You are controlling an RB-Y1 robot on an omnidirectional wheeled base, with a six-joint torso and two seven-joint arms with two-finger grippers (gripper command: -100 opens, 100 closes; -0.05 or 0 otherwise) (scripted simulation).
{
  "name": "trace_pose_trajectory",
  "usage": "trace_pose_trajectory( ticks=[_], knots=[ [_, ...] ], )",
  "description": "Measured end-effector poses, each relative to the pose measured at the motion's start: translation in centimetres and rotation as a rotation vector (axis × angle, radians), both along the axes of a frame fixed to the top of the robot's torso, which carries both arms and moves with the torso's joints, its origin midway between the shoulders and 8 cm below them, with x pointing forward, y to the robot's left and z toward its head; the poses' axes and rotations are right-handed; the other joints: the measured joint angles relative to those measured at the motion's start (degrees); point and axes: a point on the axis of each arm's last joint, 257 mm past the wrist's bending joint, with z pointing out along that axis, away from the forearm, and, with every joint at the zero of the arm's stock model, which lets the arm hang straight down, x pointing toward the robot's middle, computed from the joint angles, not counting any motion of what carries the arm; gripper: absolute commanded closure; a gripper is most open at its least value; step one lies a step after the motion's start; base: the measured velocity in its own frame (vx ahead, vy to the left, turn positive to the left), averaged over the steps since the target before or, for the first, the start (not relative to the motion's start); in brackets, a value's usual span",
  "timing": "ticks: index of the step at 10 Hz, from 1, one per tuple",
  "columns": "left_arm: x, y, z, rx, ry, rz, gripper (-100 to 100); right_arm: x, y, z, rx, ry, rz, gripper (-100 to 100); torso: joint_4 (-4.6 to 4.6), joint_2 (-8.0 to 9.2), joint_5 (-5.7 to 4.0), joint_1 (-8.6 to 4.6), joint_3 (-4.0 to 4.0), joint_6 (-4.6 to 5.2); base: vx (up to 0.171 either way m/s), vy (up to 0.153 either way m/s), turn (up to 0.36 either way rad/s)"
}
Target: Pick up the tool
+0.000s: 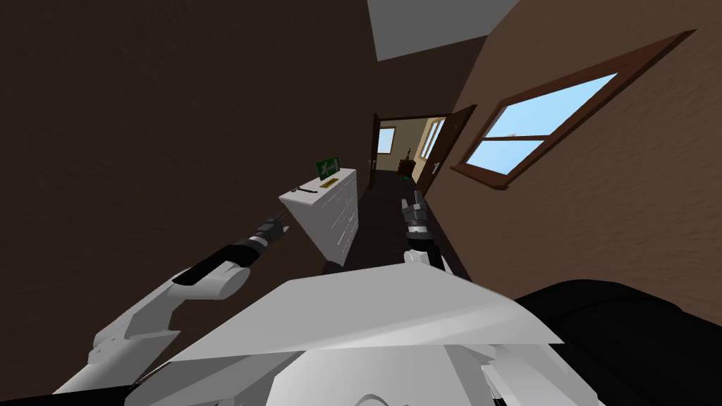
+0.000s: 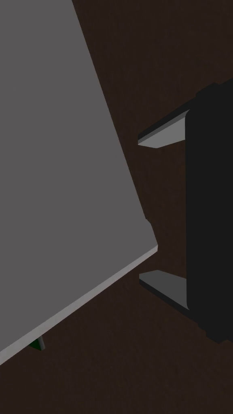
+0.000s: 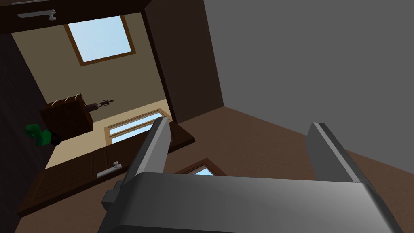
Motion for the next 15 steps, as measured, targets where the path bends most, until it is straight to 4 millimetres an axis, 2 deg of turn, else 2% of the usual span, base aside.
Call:
trace_pose_trajectory(
  ticks=[7,11,15],
  knots=[
    [0.6,5.2,-0.4,0.071,0.185,0.051,-100,0.0,0.0,0.0,0.000,0.000,0.000,0,0.00,0.02,0.00,0.00,0.01,0.00,-0.020,-0.003,-0.012],
    [0.4,7.4,-0.6,0.111,0.287,0.077,-100,0.0,0.0,0.0,0.000,0.000,0.000,0,-0.01,-0.04,0.00,-0.02,-0.02,-0.01,-0.010,-0.006,-0.024],
    [0.4,10.3,0.7,0.144,0.386,0.116,-100,0.0,0.0,0.0,0.000,0.000,0.000,0,-0.01,-0.05,0.00,-0.03,-0.03,-0.01,-0.006,-0.005,-0.028]
  ],
)
